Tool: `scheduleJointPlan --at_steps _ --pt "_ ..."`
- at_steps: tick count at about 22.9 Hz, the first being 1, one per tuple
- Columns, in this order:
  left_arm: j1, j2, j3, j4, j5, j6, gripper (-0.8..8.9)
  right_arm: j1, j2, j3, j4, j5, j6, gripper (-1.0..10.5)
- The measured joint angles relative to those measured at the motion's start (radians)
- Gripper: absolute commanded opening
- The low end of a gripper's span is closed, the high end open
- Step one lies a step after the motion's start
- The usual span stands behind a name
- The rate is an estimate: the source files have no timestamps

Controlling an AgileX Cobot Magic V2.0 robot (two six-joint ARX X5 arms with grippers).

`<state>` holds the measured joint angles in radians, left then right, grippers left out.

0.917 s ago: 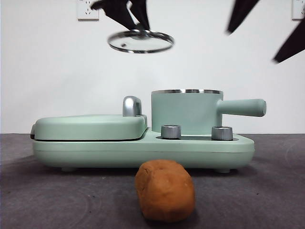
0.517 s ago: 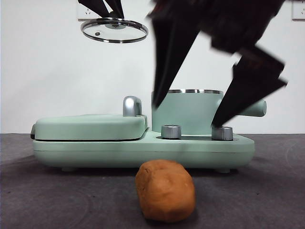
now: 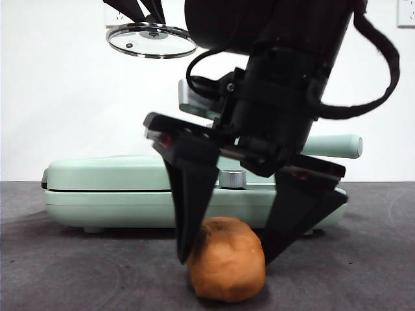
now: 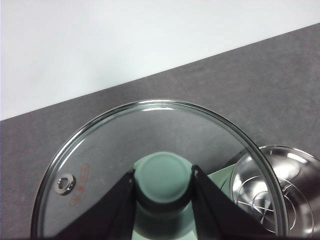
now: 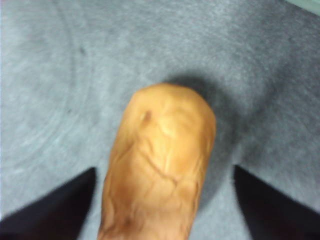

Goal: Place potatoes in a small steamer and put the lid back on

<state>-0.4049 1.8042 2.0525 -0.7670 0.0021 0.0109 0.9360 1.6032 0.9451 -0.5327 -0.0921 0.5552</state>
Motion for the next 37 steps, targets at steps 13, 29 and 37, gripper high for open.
scheduleJointPlan --at_steps 13,29,37 --pt "0.044 0.000 0.000 0.000 0.000 -0.003 0.06 -0.175 0.011 0.478 -0.404 -0.110 -0.193 1.5" --pt "0.047 0.000 0.000 0.000 0.000 -0.003 0.06 -0.457 0.477 1.282 -0.678 -0.031 -0.396 1.5" --pt "0.047 0.000 0.000 0.000 0.000 -0.003 0.06 -0.480 0.611 1.292 -0.715 0.029 -0.429 1.5"
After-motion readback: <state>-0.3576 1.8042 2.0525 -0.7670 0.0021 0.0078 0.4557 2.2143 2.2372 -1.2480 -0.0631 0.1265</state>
